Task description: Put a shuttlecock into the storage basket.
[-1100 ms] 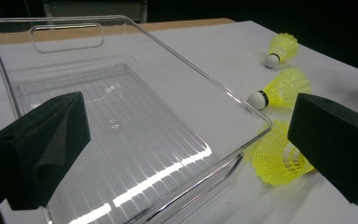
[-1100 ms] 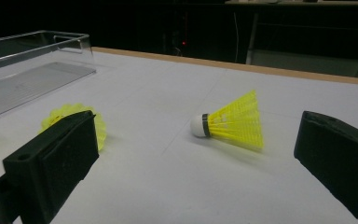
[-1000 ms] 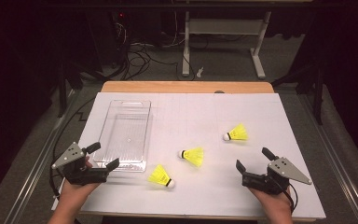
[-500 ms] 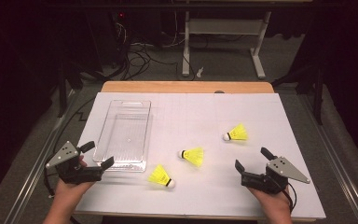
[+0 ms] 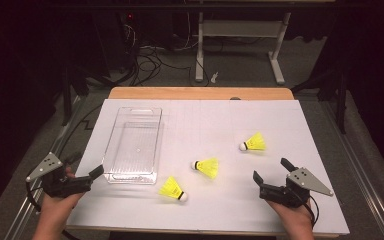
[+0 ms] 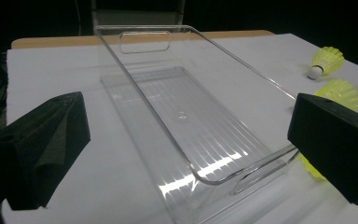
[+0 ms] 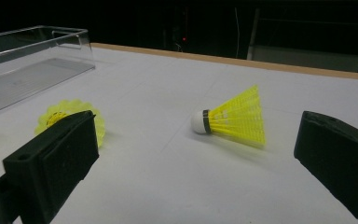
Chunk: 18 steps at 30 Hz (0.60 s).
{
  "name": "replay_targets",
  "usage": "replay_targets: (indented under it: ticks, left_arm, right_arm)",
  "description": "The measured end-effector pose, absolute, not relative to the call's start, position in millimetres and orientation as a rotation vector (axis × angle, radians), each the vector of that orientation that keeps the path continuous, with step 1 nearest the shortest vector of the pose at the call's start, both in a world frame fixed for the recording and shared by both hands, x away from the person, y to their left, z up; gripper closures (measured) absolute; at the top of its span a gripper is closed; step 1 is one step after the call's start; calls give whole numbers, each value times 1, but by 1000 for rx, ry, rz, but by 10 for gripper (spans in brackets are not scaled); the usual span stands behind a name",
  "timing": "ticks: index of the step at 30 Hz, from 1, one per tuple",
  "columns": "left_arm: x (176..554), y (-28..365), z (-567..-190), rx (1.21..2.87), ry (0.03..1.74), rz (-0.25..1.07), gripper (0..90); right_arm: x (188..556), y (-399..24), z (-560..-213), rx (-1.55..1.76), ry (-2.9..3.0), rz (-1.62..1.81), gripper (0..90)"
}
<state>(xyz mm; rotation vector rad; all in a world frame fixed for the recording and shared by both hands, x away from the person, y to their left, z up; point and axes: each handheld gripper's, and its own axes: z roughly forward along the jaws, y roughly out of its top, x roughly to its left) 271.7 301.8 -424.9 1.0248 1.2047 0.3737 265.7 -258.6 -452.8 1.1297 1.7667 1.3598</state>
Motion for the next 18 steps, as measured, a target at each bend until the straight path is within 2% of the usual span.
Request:
replay_targets:
  ticks: [18]
  left_arm:
    - [275,302,-429,1050,1228,358,2]
  right_arm:
    - [267,-257,-454,1131,1773,1359,1]
